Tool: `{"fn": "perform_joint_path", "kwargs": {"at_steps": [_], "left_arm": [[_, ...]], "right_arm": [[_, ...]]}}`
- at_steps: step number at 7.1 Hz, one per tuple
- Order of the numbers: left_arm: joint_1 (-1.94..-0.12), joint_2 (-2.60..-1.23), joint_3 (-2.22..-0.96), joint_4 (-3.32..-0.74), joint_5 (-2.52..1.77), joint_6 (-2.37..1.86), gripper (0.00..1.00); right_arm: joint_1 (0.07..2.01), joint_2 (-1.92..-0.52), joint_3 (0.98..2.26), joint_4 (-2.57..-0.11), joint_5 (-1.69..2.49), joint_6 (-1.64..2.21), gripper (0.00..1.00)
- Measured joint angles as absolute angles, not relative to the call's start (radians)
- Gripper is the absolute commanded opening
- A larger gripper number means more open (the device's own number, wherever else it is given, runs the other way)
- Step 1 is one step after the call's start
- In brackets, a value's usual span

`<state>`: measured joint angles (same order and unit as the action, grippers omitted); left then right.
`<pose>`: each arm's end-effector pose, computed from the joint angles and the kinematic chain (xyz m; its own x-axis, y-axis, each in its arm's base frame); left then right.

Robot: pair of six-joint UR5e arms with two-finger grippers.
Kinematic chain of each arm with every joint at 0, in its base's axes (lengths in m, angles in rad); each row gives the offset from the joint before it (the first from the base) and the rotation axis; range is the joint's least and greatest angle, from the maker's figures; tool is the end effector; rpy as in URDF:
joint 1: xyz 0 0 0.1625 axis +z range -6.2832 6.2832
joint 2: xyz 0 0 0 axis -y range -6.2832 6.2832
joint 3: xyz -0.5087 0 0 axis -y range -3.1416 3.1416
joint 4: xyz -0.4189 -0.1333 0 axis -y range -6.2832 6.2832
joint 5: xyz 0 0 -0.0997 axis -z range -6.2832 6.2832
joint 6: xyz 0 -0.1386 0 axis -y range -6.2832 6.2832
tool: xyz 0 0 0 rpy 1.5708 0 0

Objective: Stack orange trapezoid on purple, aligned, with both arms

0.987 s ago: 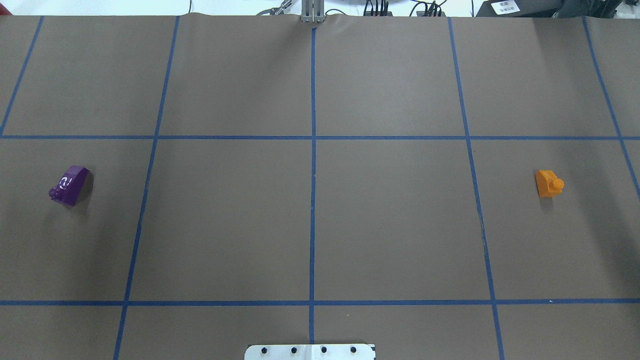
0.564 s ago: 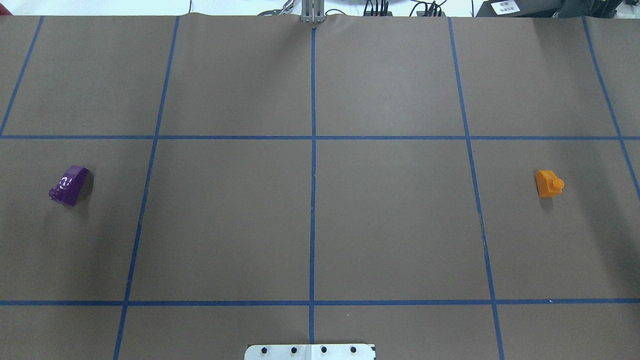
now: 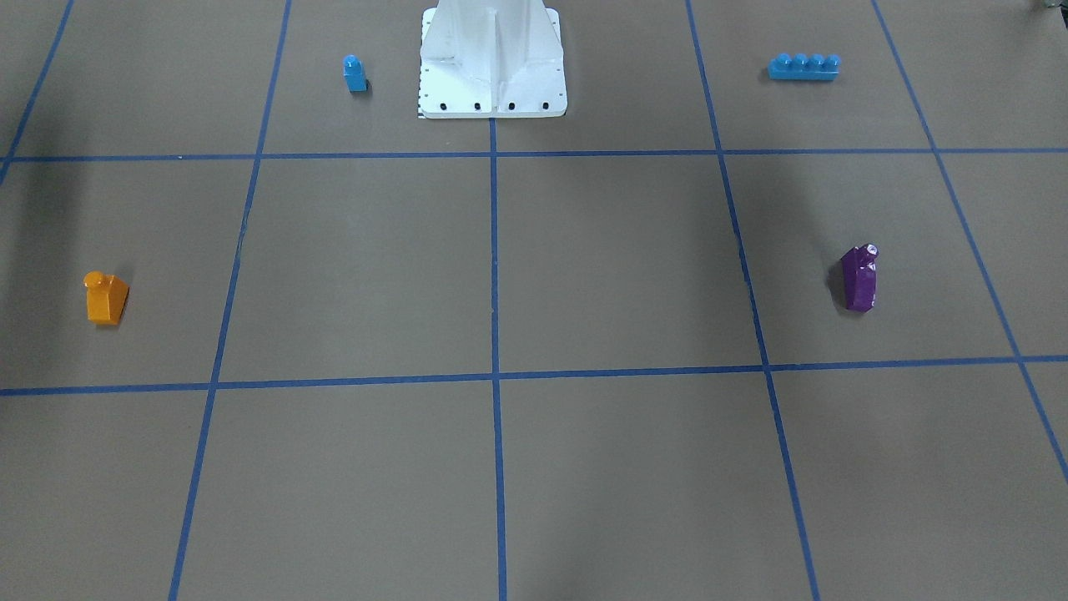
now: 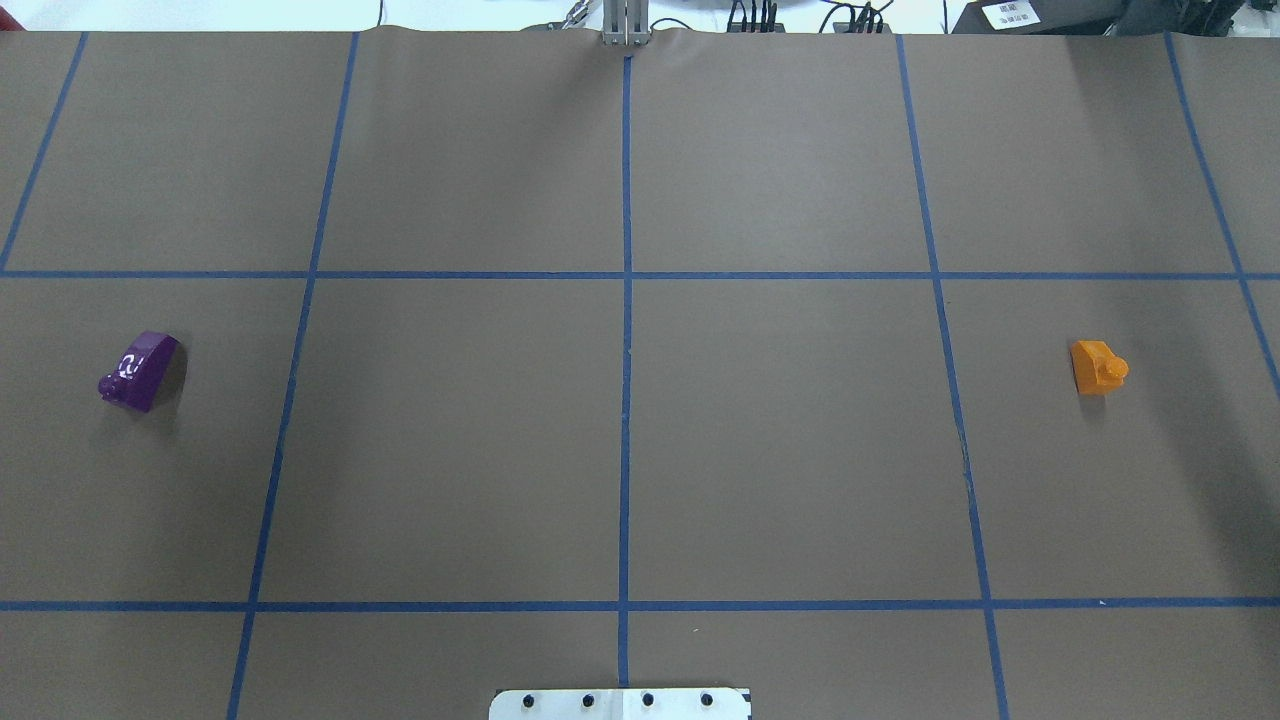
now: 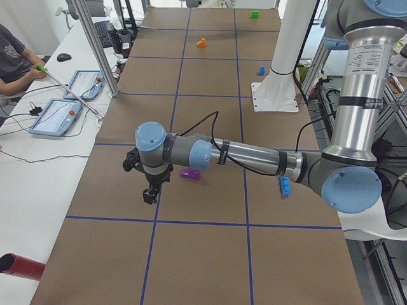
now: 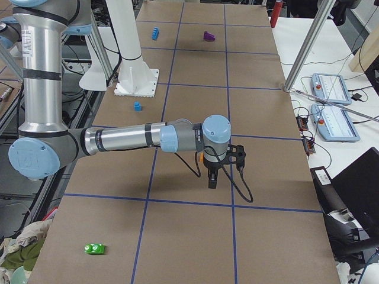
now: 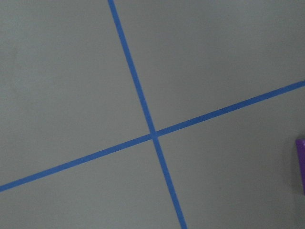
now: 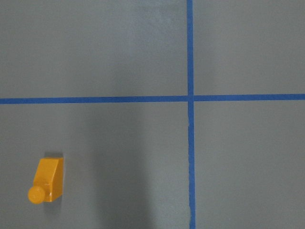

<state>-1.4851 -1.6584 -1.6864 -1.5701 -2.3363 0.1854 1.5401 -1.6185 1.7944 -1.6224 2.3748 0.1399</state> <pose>0.0119 -0.5736 0.6626 0.6789 0.3770 -0.6300 -0.2126 0.9223 0.3228 0.0182 -0.4998 0.6804 0.6883 0.0289 0.7249 -0.0662 0.9975 0.0231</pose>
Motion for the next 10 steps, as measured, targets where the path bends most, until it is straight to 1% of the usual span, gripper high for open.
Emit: {"fn": "perform_joint_path", "kwargs": {"at_steps": [2, 3, 5, 6, 7, 10], "left_arm": [[-1.358, -1.654, -1.745, -1.589, -2.333, -0.024, 1.0], [-1.288, -1.636, -1.765, -1.651, -2.328, -0.172, 1.0], [-1.138, -1.563, -1.775, -1.891, -2.264, -0.49, 1.0], [-1.052, -1.547, -1.769, -1.966, -2.201, -0.606, 1.0], [-1.002, -1.541, -1.759, -1.995, -2.163, -0.656, 1.0], [-0.946, -1.556, -1.703, -2.026, -2.125, -0.682, 0.99]], "right_arm": [[1.536, -1.602, 1.801, -1.627, 2.376, 0.163, 1.0], [1.534, -1.597, 1.797, -1.626, 2.372, 0.165, 1.0], [1.53, -1.596, 1.792, -1.622, 2.373, 0.181, 1.0], [1.529, -1.596, 1.792, -1.622, 2.373, 0.191, 1.0], [1.529, -1.595, 1.792, -1.621, 2.373, 0.196, 1.0], [1.529, -1.594, 1.791, -1.621, 2.376, 0.198, 1.0]]}}
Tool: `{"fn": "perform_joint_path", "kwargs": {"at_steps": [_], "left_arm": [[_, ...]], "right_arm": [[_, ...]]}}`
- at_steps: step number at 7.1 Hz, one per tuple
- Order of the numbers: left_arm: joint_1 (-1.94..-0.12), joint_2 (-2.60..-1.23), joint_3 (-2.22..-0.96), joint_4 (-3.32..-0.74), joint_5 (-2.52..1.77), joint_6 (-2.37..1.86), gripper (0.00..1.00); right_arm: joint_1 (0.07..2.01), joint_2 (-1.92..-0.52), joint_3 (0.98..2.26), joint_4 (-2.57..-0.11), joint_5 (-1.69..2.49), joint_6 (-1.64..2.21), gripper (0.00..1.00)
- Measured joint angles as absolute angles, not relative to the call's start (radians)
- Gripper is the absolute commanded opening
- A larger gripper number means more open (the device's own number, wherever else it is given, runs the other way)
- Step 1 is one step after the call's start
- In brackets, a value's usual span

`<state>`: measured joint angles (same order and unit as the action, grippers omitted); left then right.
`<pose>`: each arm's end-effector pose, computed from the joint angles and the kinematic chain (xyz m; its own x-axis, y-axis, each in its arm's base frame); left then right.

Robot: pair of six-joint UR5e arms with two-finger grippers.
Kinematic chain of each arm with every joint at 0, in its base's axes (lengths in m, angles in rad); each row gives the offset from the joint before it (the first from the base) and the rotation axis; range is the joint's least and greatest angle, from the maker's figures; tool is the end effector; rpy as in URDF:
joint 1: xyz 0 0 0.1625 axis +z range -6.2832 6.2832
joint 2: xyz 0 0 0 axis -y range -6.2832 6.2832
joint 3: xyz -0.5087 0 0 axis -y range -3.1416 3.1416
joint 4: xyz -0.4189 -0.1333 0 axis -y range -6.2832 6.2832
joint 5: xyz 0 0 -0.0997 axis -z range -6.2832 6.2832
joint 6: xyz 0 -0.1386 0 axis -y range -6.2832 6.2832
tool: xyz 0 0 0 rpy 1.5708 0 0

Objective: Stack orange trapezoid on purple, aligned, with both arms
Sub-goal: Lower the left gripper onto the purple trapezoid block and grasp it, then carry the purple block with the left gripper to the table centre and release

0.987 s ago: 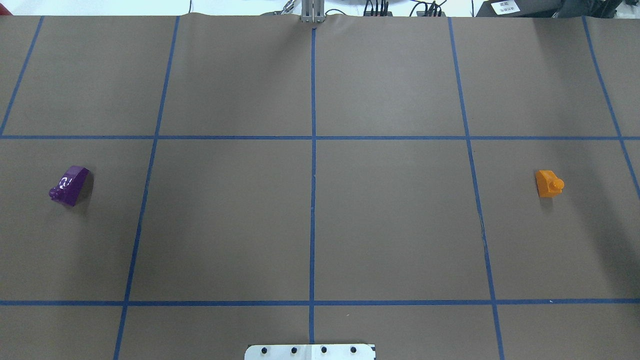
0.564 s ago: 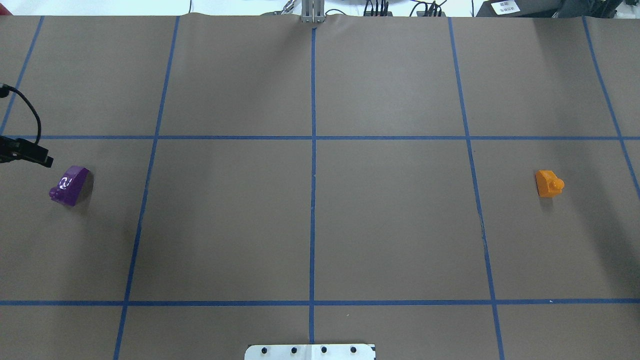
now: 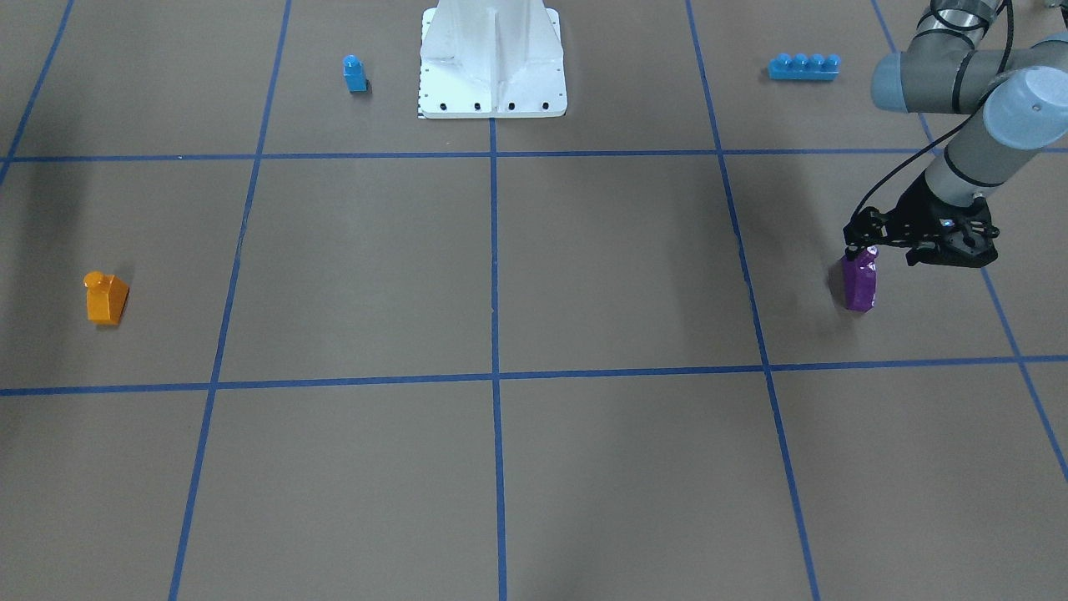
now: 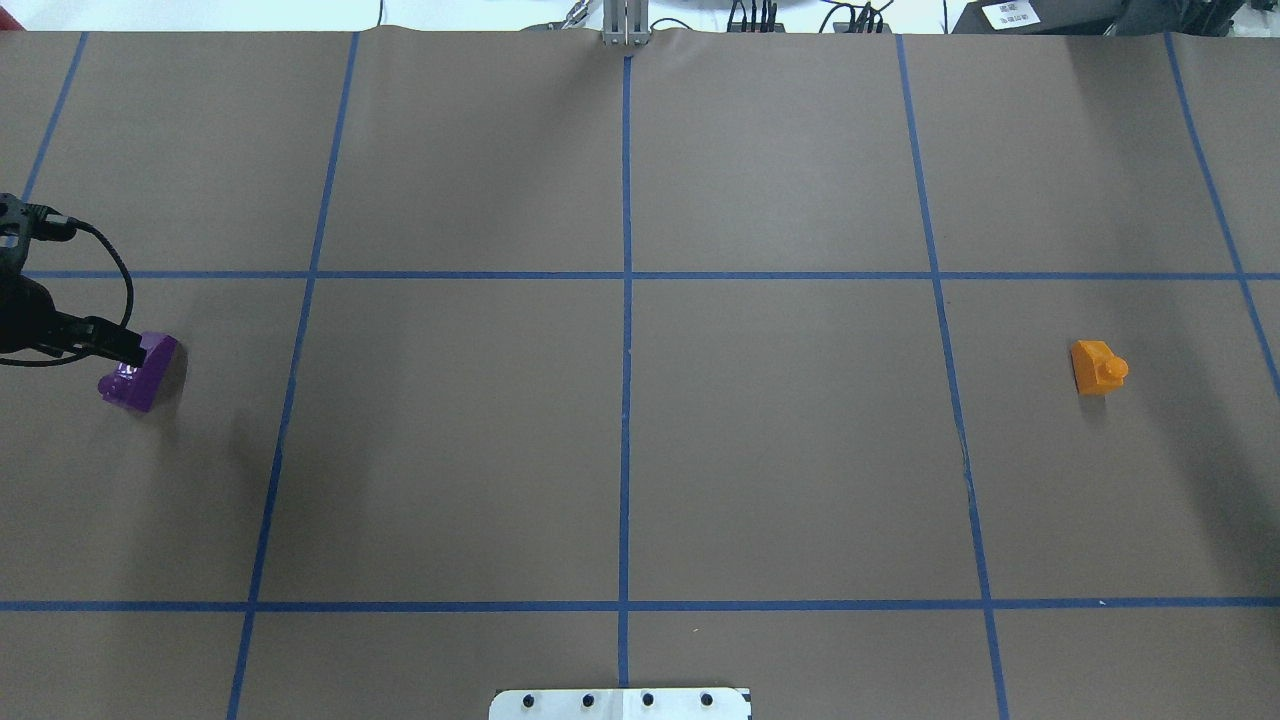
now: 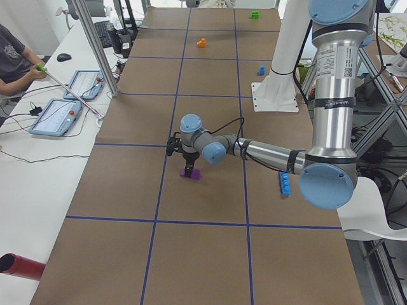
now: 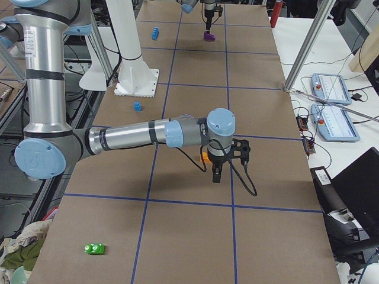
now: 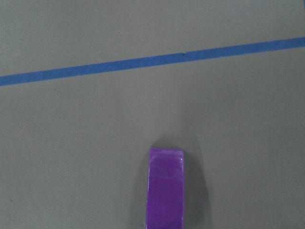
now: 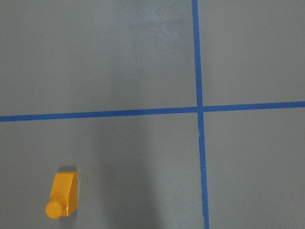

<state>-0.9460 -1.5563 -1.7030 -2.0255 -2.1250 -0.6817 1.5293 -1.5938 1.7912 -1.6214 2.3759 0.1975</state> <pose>0.2764 -0.4865 0.6670 0.7159 0.1361 -0.6848 -0.0523 0.9885 0.1419 0.0121 -0.5127 0.6693 0.6827 0.0624 0.7280 -0.0948 0.9955 0.0035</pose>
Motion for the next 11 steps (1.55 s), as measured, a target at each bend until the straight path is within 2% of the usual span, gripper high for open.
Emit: {"fn": "perform_joint_path", "kwargs": {"at_steps": [1, 3, 4, 8, 11], "left_arm": [[-0.933, -1.569, -1.672, -2.045, -2.114, -0.682, 0.87], [-0.907, -1.581, -1.645, -2.063, -2.107, -0.684, 0.21], [-0.901, -1.581, -1.642, -2.064, -2.105, -0.683, 0.0], [-0.914, -1.606, -1.703, -1.979, -2.154, -0.683, 0.0], [-0.929, -1.835, -1.774, -1.734, -2.164, -0.688, 0.0]], "right_arm": [[1.529, -1.594, 1.791, -1.621, 2.376, 0.197, 1.0], [1.529, -1.594, 1.79, -1.621, 2.376, 0.197, 1.0], [1.529, -1.594, 1.79, -1.621, 2.376, 0.197, 1.0], [1.528, -1.591, 1.789, -1.621, 2.378, 0.195, 1.0], [1.529, -1.592, 1.791, -1.621, 2.379, 0.197, 1.0]]}}
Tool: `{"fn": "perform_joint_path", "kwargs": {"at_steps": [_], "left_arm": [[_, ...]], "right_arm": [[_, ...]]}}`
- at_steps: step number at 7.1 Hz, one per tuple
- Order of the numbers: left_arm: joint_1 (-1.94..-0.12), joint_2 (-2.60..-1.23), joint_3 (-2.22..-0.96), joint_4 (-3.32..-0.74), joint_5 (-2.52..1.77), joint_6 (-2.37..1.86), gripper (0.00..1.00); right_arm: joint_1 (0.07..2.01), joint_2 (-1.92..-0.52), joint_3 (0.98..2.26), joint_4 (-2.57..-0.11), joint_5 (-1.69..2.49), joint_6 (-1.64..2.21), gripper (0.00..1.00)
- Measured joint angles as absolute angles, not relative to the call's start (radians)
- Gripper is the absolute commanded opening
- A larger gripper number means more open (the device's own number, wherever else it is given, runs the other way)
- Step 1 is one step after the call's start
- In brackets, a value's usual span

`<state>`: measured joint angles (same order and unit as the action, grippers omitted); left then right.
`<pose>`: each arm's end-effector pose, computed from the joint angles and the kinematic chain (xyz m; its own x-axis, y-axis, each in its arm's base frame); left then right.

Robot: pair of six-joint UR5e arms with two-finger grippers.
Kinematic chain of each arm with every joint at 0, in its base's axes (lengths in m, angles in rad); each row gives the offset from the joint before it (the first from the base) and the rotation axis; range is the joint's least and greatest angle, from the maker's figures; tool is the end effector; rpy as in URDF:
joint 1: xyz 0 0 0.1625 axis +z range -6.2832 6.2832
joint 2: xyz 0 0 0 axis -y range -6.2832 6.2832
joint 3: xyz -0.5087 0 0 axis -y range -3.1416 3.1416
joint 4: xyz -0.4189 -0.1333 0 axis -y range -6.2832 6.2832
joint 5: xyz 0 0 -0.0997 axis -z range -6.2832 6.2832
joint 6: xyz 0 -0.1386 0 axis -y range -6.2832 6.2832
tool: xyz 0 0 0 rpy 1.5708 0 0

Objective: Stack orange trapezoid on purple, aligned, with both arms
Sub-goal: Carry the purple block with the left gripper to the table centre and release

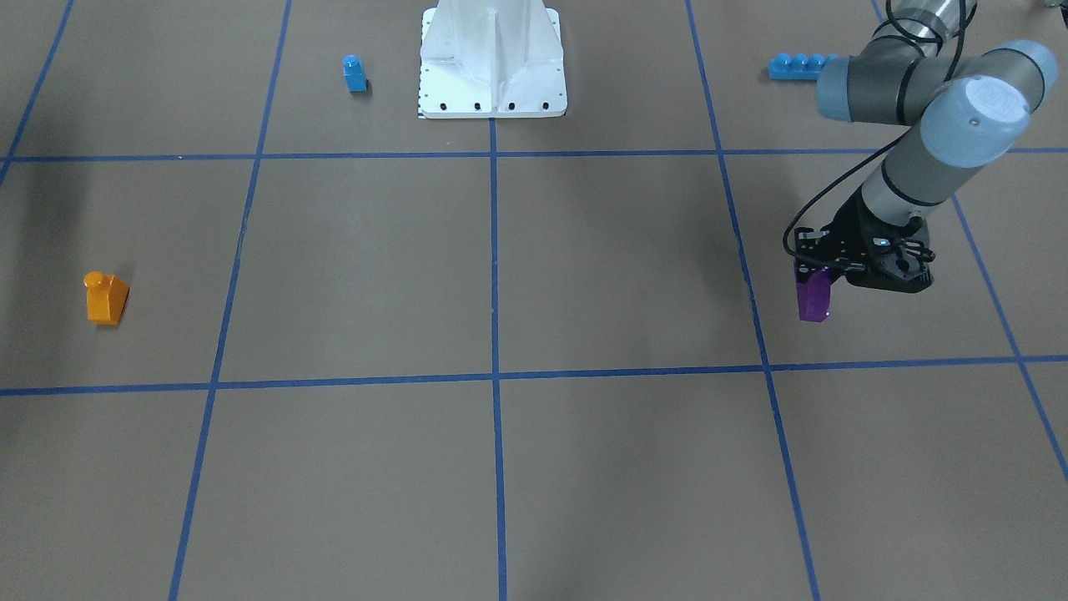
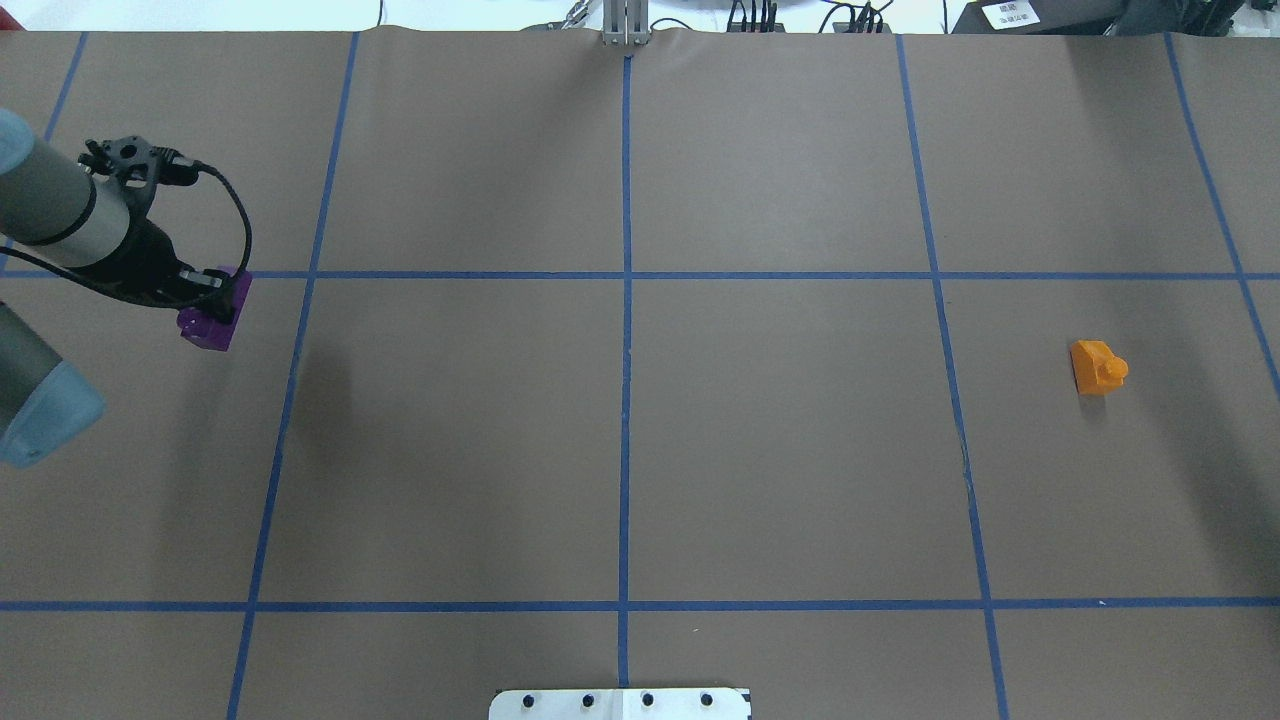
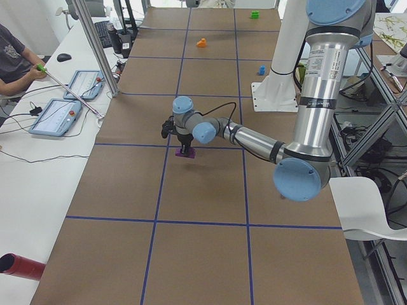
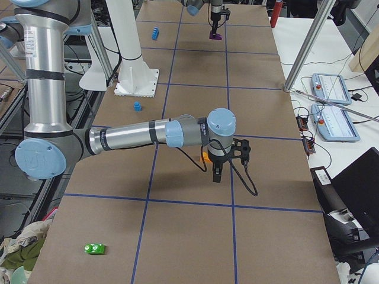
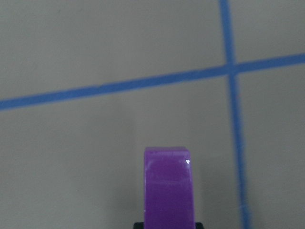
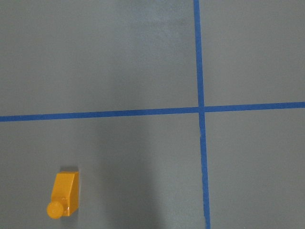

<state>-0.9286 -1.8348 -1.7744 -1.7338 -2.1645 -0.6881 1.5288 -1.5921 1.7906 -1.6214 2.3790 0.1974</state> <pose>0.3476 -0.5579 0.4988 0.6673 0.1768 -0.7235 -0.0776 0.9826 0.1685 0.0115 -0.5135 0.6685 0.6805 0.0610 0.7302 -0.0938 0.9956 0.0042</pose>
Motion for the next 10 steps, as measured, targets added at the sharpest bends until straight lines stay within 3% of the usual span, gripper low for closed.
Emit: {"fn": "perform_joint_path", "kwargs": {"at_steps": [3, 6, 9, 10], "left_arm": [[-0.796, -2.105, -1.75, -1.622, -2.067, -0.676, 0.0], [-0.652, -2.406, -1.482, -1.614, -1.981, -0.629, 0.0], [-0.622, -2.559, -1.246, -1.669, -1.96, -0.584, 0.0], [-0.614, -2.568, -1.203, -1.705, -1.955, -0.571, 0.26]], "right_arm": [[1.528, -1.592, 1.79, -1.621, 2.382, 0.199, 1.0], [1.528, -1.592, 1.788, -1.621, 2.393, 0.2, 1.0], [1.528, -1.59, 1.782, -1.621, 2.396, 0.2, 1.0], [1.528, -1.59, 1.782, -1.621, 2.396, 0.2, 1.0]]}}
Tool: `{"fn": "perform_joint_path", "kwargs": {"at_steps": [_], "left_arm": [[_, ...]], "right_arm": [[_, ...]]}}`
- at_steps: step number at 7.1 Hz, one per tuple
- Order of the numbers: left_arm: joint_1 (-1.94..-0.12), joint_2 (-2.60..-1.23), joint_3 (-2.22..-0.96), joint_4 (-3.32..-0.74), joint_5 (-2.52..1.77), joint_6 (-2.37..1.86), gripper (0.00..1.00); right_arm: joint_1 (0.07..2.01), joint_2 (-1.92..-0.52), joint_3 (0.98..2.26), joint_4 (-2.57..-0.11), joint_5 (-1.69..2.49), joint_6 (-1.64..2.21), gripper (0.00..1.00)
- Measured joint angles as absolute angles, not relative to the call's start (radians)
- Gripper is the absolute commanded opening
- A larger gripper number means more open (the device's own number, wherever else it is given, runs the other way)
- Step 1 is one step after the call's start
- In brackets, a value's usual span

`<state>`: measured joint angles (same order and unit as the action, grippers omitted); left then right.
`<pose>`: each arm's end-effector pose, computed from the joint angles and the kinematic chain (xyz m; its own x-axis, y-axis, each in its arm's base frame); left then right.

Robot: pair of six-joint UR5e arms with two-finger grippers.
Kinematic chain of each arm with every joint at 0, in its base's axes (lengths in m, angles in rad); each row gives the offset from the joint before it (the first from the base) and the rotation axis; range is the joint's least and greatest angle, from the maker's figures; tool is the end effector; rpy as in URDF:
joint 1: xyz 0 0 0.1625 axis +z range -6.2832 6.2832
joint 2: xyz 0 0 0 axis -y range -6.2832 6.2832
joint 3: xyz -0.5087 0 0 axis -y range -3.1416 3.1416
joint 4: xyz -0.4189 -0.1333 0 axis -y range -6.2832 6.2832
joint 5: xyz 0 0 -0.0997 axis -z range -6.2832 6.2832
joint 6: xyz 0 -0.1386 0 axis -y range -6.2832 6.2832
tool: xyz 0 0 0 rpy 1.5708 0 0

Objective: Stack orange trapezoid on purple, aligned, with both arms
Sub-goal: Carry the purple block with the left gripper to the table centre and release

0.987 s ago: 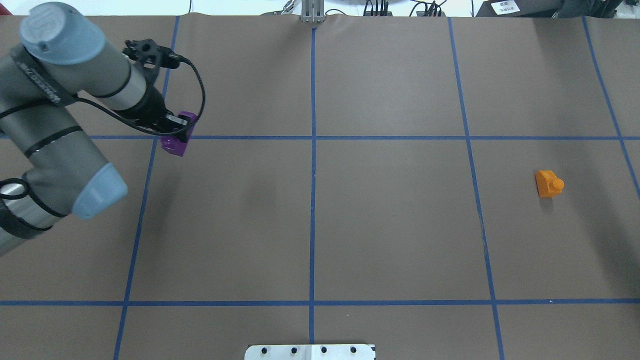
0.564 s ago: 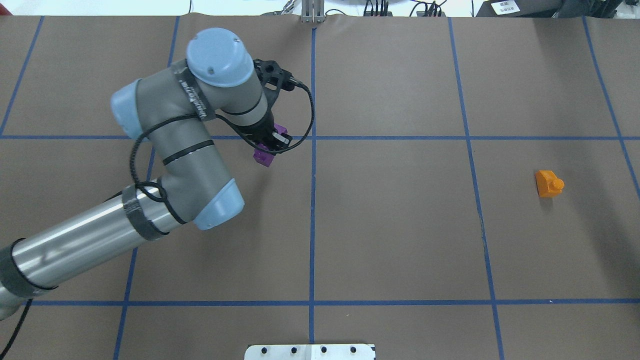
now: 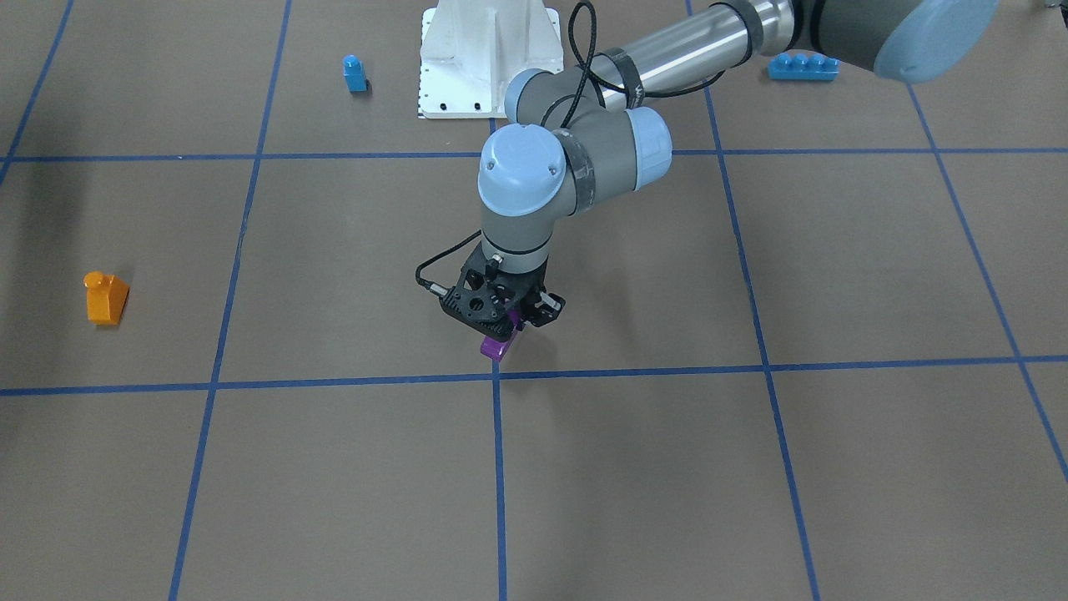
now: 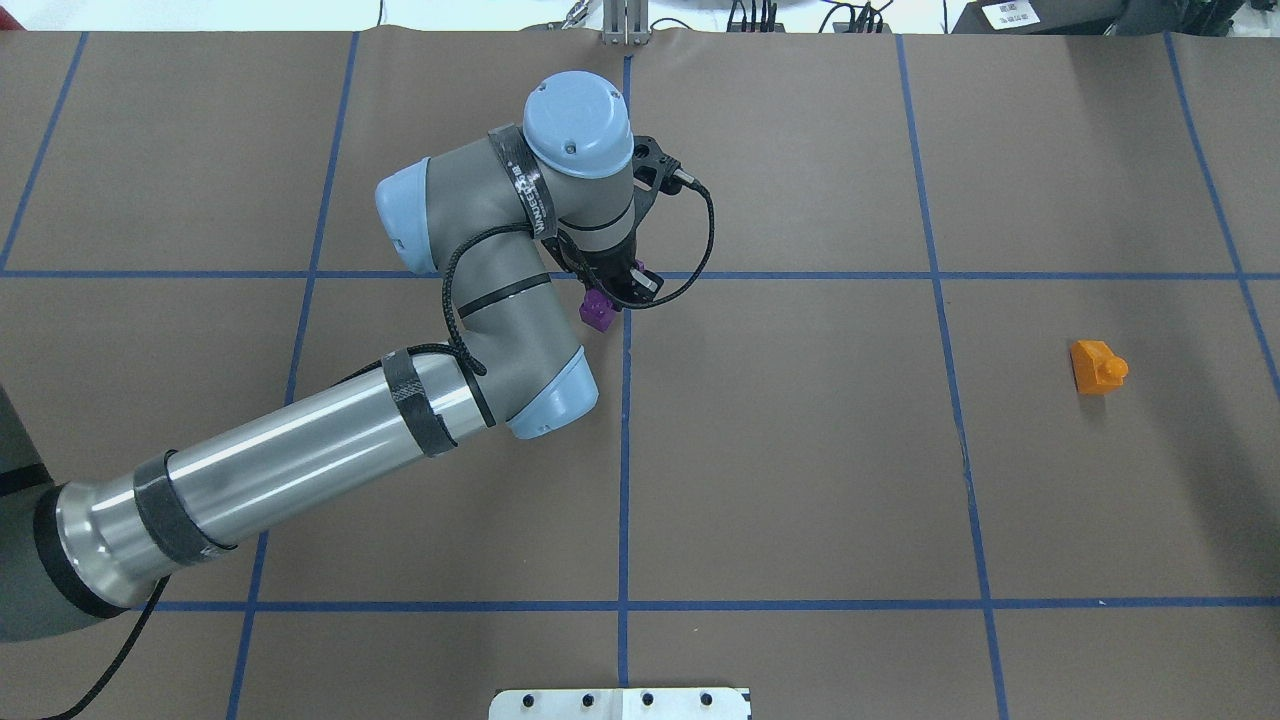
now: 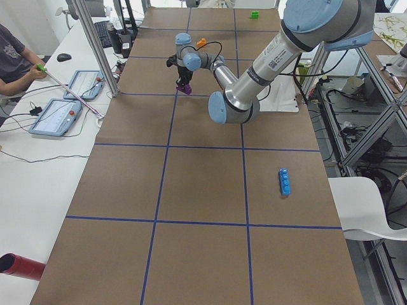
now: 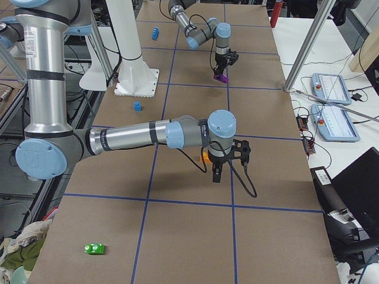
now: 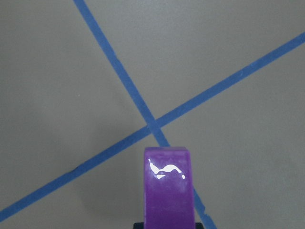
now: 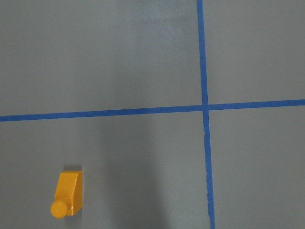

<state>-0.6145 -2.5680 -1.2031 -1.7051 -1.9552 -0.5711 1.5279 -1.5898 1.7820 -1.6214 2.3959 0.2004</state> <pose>0.7103 -0.6008 0.2158 0.5903 0.5380 -0.6017 -0.3221 0.8406 0.4355 0.0094 -0.5144 0.6701 0.6684 0.0669 0.7408 -0.0924 0.9957 -0.0065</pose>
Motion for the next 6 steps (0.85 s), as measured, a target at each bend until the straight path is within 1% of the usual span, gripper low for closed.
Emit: {"fn": "perform_joint_path", "kwargs": {"at_steps": [1, 2, 4, 6], "left_arm": [[-0.603, -2.572, -1.176, -1.729, -1.948, -0.568, 0.92], [-0.593, -2.574, -1.16, -1.741, -1.938, -0.57, 0.99], [-0.586, -2.577, -1.152, -1.749, -1.918, -0.577, 1.0], [-0.635, -2.585, -1.175, -1.735, -1.935, -0.584, 1.0]], "right_arm": [[1.528, -1.589, 1.782, -1.621, 2.396, 0.201, 1.0], [1.528, -1.589, 1.782, -1.621, 2.396, 0.2, 1.0], [1.528, -1.589, 1.783, -1.613, 2.396, 0.199, 1.0], [1.506, -1.586, 1.792, -1.569, 2.394, 0.218, 1.0]]}}
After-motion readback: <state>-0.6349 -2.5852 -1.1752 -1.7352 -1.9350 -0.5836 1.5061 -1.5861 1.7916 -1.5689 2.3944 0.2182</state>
